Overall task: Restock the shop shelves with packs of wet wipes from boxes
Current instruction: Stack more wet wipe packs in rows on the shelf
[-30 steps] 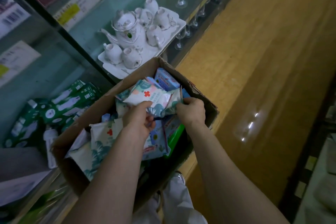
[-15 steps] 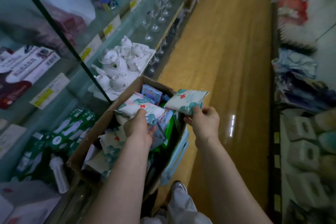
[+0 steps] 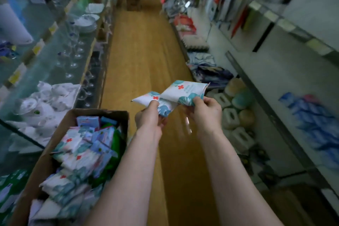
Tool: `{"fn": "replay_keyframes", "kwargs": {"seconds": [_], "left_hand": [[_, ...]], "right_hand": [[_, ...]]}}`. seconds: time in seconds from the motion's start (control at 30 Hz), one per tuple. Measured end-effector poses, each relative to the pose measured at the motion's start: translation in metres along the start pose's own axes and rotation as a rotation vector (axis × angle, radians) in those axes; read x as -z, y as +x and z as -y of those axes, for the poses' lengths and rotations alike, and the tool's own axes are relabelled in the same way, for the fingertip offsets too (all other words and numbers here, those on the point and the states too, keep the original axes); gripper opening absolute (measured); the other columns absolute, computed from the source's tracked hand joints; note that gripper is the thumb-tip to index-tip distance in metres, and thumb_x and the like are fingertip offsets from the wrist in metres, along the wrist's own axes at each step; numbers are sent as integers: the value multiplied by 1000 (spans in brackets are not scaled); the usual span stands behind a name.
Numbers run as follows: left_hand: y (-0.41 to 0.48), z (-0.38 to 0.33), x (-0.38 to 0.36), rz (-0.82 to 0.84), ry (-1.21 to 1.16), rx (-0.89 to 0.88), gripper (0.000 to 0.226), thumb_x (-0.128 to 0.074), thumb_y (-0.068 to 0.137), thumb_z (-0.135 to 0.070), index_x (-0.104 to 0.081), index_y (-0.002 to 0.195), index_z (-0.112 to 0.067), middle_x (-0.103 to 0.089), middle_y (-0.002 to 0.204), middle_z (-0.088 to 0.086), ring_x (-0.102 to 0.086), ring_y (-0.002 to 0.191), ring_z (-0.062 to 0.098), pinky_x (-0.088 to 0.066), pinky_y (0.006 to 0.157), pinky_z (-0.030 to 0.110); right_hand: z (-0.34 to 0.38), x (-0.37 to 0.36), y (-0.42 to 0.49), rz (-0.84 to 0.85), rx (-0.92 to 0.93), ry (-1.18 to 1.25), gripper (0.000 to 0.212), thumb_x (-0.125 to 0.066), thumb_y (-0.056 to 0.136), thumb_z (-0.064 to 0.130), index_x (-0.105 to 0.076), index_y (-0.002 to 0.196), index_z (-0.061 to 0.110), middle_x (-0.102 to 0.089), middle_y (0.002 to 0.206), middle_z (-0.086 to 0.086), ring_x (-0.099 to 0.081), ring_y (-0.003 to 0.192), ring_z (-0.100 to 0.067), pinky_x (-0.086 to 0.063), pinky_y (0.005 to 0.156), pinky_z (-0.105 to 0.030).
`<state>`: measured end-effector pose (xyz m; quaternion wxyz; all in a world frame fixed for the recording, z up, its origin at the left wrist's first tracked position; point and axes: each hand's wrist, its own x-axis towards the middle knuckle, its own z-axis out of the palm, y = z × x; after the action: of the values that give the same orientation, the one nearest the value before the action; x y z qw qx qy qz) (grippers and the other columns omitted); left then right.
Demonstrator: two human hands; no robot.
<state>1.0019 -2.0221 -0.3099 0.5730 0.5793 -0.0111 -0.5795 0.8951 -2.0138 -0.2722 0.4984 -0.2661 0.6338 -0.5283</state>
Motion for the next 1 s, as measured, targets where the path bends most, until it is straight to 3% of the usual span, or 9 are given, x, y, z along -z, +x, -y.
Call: {"fn": "replay_keyframes", "kwargs": {"seconds": [0.17, 0.33, 0.4, 0.5, 0.57, 0.63, 0.73, 0.87, 1.0], "left_hand": [[-43, 33, -73, 165, 126, 0, 32, -62, 85, -12, -56, 115, -6, -67, 94, 12, -64, 68, 21, -46, 52, 27], [-100, 83, -150, 329, 229, 0, 35, -59, 87, -9, -54, 121, -5, -67, 100, 13, -65, 71, 20, -50, 46, 25], [-121, 106, -177, 386, 272, -33, 42, -58, 88, -8, -47, 128, -10, -66, 108, 14, -68, 80, 23, -55, 52, 29], [-144, 139, -214, 471, 347, -134, 75, -58, 84, -8, -24, 147, -31, -54, 130, 10, -67, 97, 28, -60, 72, 42], [-162, 158, -238, 535, 412, -166, 79, -57, 85, -7, -22, 148, -39, -49, 138, 8, -66, 102, 28, -58, 79, 47], [-188, 177, -260, 634, 449, -138, 56, -50, 92, -4, -39, 143, -24, -59, 125, 10, -67, 97, 26, -58, 80, 47], [-227, 204, -291, 721, 497, -97, 25, -43, 95, -4, -62, 111, -10, -67, 104, 16, -66, 87, 25, -59, 75, 42], [-257, 240, -338, 783, 509, -84, 17, -47, 91, -14, -63, 89, -9, -66, 92, 17, -64, 70, 24, -57, 59, 33], [-279, 271, -379, 861, 603, -51, 24, -54, 89, -29, -66, 91, -9, -68, 83, 14, -65, 62, 26, -56, 54, 33]], "right_hand": [[35, 80, 4, -154, 51, 76, 11, -53, 97, 18, -52, 87, 22, -65, 97, -3, -70, 84, -16, -60, 75, -32], [63, 177, 10, -273, 86, 201, 9, -53, 97, 18, -54, 105, 15, -67, 102, -7, -71, 84, -17, -57, 62, -26], [74, 214, 12, -307, 106, 257, 14, -52, 97, 17, -53, 110, 11, -66, 103, -9, -71, 82, -17, -56, 61, -24], [86, 267, 16, -361, 113, 290, 16, -50, 98, 18, -52, 112, 11, -67, 91, -5, -71, 72, -15, -58, 65, -28], [94, 301, 20, -382, 128, 327, 12, -49, 98, 18, -52, 109, 13, -66, 88, -3, -70, 72, -15, -59, 71, -32], [101, 334, 24, -409, 160, 360, 10, -48, 99, 17, -50, 108, 14, -65, 95, -5, -71, 77, -17, -59, 67, -29], [113, 382, 30, -470, 221, 400, 13, -47, 99, 15, -50, 111, 10, -65, 105, -11, -71, 78, -18, -54, 54, -20], [127, 441, 42, -549, 293, 398, 14, -46, 98, 9, -54, 108, 5, -66, 91, -10, -69, 64, -17, -57, 55, -23], [135, 498, 61, -700, 305, 329, 15, -51, 95, 20, -58, 105, 10, -69, 97, -14, -70, 75, -26, -59, 72, -40]]}}
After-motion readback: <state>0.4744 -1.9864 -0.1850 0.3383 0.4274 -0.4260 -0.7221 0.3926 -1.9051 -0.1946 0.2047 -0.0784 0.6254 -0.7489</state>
